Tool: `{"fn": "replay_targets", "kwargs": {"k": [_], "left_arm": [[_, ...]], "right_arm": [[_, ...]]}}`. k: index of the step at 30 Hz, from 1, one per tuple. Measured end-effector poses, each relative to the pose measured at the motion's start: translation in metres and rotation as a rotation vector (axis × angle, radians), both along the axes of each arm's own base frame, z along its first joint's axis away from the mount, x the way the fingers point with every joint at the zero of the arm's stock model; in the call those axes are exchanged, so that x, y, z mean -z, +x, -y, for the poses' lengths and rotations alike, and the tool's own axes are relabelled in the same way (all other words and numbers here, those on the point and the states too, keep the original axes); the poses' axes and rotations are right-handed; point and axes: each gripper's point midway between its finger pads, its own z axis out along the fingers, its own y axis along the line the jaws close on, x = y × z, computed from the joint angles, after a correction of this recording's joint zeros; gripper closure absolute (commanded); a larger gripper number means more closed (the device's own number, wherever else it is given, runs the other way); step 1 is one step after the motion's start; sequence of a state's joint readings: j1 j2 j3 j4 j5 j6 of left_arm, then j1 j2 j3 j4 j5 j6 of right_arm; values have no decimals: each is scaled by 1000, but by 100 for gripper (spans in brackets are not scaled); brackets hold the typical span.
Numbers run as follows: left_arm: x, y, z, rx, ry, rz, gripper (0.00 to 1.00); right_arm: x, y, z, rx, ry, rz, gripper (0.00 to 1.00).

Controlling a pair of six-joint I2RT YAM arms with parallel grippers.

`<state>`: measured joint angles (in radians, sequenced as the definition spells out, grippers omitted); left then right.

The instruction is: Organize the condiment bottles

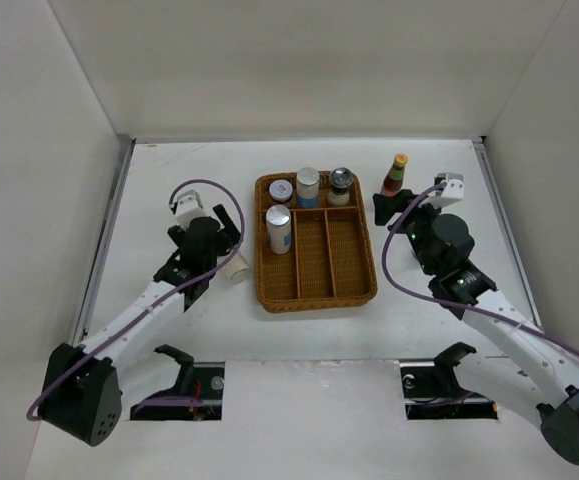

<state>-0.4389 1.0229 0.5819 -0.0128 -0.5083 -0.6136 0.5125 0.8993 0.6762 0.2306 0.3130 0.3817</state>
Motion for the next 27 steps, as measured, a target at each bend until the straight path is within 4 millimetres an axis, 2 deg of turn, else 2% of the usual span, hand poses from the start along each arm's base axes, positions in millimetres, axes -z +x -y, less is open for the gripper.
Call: {"fn": "replay_targets", "kwargs": {"k": [7, 13, 18, 22, 27], "left_arm": [[64, 6, -8, -8, 0, -199, 20], [70, 8, -12, -21, -20, -217, 20], [92, 7, -12, -25, -19, -277, 22], [96, 7, -17, -42, -31, -282, 23], [105, 12, -17, -52, -37, -291, 32]], "right_arm": [[0, -3, -3, -11, -2, -2, 26], [0, -4, -3, -13, -2, -2, 24], [0, -4, -3, -13, -3, -5, 24], [0, -4, -3, -13, -3, -5, 24], [0, -4, -3, -13, -3, -5, 24]]}}
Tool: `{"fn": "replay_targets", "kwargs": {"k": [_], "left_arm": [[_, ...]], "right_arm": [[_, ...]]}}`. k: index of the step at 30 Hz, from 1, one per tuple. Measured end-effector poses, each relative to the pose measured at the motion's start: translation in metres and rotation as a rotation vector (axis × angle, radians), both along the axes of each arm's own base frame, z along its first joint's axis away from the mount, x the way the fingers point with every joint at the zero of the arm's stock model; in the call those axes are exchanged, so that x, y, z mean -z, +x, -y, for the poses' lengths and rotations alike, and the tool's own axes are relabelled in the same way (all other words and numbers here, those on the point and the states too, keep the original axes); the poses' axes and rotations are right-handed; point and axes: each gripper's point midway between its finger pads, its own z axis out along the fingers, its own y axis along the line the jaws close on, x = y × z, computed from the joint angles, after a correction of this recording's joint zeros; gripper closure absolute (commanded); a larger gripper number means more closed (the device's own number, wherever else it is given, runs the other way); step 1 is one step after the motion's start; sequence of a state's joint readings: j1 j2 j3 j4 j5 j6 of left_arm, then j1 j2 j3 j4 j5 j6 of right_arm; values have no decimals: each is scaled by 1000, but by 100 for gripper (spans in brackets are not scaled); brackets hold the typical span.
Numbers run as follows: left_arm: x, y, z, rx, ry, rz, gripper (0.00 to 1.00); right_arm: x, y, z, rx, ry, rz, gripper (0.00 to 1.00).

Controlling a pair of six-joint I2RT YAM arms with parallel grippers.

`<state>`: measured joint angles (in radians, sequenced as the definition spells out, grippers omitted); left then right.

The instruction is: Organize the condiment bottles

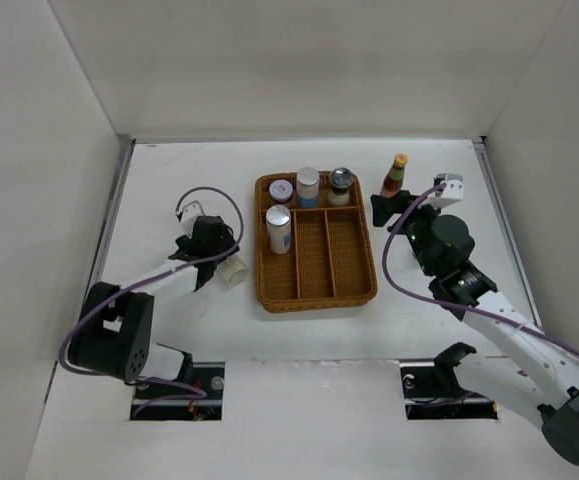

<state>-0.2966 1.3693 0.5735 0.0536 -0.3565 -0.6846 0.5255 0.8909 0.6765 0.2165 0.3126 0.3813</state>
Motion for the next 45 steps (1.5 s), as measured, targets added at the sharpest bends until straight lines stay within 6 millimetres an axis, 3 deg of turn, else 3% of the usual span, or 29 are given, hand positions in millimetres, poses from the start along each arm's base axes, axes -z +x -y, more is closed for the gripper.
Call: {"fn": "replay_targets", "kwargs": {"k": [3, 9, 13, 16, 20, 23, 30, 39, 45], "left_arm": [[10, 0, 1, 1, 4, -24, 33], [12, 6, 1, -9, -8, -8, 65], [6, 6, 3, -6, -9, 13, 75], [-18, -1, 5, 2, 1, 81, 77], [-74, -10, 16, 32, 2, 245, 80], [-97, -21, 21, 45, 4, 329, 83], [-88, -51, 16, 67, 65, 325, 85], [-79, -61, 14, 103, 111, 275, 88], [-118, -72, 20, 142, 85, 338, 88]], "right_arm": [[0, 0, 0, 0, 0, 0, 24], [0, 0, 0, -1, 0, 0, 24], [0, 0, 0, -1, 0, 1, 24], [0, 0, 0, -1, 0, 1, 24], [0, 0, 0, -1, 1, 0, 24], [0, 0, 0, -1, 1, 0, 23], [0, 0, 0, 0, 1, 0, 22], [0, 0, 0, 0, 0, 0, 21], [0, 0, 0, 0, 0, -1, 20]]}}
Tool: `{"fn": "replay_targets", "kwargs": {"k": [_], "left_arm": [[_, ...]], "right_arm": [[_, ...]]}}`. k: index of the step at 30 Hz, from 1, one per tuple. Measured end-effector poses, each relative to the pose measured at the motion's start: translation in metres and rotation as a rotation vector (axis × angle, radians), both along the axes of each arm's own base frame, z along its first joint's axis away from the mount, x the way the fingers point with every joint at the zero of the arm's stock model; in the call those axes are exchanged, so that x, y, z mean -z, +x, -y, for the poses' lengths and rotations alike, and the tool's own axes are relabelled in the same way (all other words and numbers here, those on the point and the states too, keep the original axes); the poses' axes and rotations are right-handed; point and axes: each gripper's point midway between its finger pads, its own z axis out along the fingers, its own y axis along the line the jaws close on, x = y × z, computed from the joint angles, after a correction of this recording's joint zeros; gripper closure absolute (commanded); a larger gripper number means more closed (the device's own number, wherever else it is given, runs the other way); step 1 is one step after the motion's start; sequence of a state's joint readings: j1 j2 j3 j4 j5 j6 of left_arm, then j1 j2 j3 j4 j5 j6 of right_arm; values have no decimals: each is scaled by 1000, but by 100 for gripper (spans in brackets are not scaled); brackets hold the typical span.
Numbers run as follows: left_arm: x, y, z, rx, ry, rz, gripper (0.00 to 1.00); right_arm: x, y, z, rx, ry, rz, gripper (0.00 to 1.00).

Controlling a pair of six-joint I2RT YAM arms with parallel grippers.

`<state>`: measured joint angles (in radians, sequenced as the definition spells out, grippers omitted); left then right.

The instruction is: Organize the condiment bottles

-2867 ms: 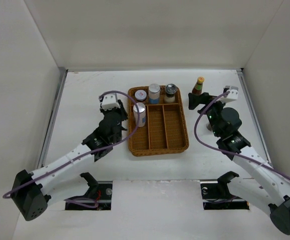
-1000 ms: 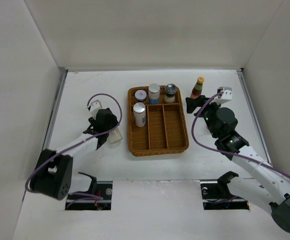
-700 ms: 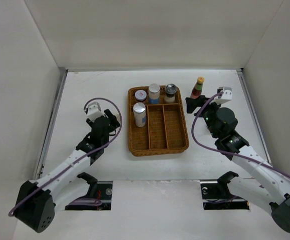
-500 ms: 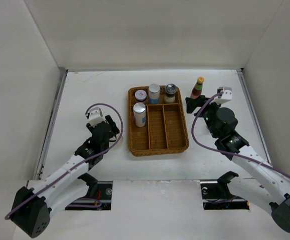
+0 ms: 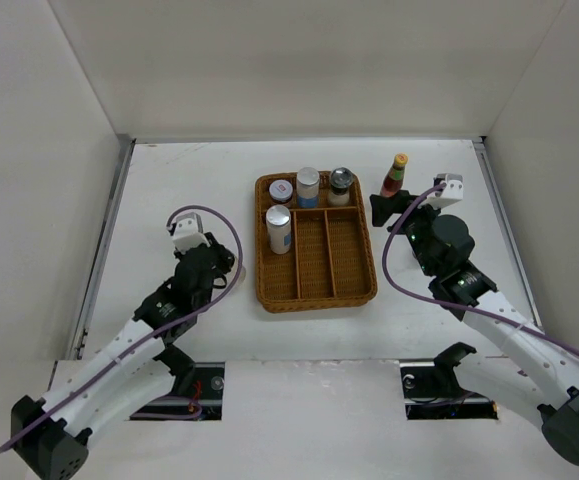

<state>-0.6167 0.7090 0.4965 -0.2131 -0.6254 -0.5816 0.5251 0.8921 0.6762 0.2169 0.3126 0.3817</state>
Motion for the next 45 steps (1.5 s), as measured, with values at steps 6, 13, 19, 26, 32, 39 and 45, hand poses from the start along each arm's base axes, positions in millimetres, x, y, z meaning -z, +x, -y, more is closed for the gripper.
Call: {"fn": "replay_targets", "kwargs": {"k": [6, 13, 19, 26, 32, 39, 45], "left_arm": [[-30, -5, 18, 59, -6, 38, 88], [-14, -7, 17, 60, 60, -15, 89], [-43, -10, 39, 134, 67, 13, 89], [-94, -16, 91, 257, 2, 110, 89], [-70, -11, 135, 319, 49, 87, 89], [-22, 14, 144, 261, 154, 80, 86], [13, 11, 148, 267, 218, 75, 83]], "right_arm": [[0, 0, 0, 0, 0, 1, 18], [0, 0, 0, 0, 0, 1, 18], [0, 0, 1, 2, 0, 1, 17], [0, 1, 2, 6, 1, 1, 17], [-1, 0, 2, 5, 2, 3, 17], [-4, -2, 4, 3, 8, 13, 17], [-8, -2, 6, 10, 13, 23, 17]]}}
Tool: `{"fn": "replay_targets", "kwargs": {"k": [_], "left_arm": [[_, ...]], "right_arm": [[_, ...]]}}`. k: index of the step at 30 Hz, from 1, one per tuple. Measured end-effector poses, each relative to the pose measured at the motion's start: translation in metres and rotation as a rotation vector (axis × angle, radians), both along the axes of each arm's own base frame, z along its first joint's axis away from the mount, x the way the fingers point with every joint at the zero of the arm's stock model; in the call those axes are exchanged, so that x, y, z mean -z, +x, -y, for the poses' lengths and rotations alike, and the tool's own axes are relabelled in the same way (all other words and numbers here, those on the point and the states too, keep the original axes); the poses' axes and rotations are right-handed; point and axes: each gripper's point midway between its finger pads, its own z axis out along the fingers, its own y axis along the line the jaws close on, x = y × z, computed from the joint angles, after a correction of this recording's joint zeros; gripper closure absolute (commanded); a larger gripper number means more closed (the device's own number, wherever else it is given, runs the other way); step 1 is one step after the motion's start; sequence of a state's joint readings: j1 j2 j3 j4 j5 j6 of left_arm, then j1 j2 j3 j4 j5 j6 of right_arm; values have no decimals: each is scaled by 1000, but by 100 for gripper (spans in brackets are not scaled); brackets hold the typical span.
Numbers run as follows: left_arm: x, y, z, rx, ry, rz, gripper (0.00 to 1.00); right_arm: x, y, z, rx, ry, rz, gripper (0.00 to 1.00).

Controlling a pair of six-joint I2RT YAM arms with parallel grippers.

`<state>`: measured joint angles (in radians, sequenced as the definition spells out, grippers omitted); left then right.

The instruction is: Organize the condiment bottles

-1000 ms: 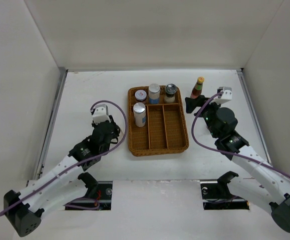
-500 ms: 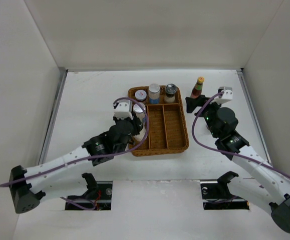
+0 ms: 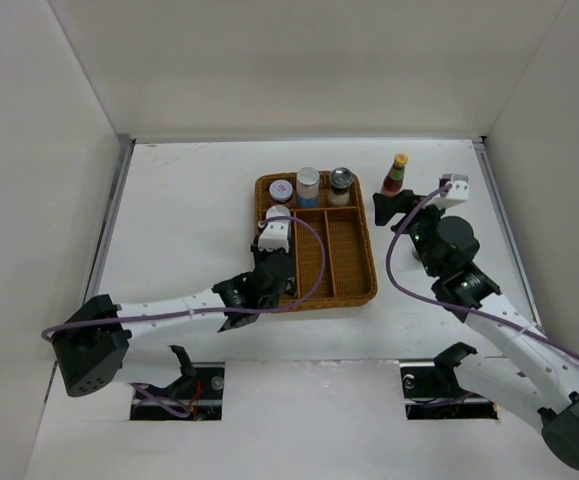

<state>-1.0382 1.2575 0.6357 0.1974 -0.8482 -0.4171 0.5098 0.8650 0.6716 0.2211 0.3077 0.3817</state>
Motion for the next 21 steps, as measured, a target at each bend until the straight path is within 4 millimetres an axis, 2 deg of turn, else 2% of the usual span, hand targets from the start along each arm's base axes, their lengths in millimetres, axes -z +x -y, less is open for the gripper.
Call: {"fn": "replay_targets", "kwargs": {"k": [1, 3, 8, 9, 11, 12, 15, 17, 18, 20, 21], "left_arm": [[0, 0, -1, -1, -2, 7, 81], [1, -1, -3, -2, -8, 18, 69], [5, -3, -6, 5, -8, 30, 16], [5, -5, -9, 6, -9, 32, 3], [-3, -9, -15, 8, -31, 48, 0], [-13, -10, -18, 9, -60, 67, 0], [-62, -14, -30, 2, -209, 164, 0], [-96, -16, -46, -19, -340, 252, 0], [-107, -17, -56, -37, -391, 289, 0], [-113, -18, -75, -77, -466, 347, 0], [-110, -17, -83, -101, -489, 366, 0]], "right_arm": [[1, 1, 0, 0, -1, -2, 17], [3, 4, 1, 8, -5, -7, 16], [20, 21, 18, 75, -29, -47, 11], [25, 25, 24, 96, -36, -61, 10], [34, 33, 34, 136, -53, -90, 8], [38, 38, 39, 159, -64, -106, 7], [40, 58, 51, 217, -102, -141, 4], [38, 76, 58, 249, -126, -160, 3], [37, 85, 60, 259, -134, -166, 3], [38, 105, 63, 278, -152, -182, 3], [39, 113, 64, 285, -159, -191, 3]]}}
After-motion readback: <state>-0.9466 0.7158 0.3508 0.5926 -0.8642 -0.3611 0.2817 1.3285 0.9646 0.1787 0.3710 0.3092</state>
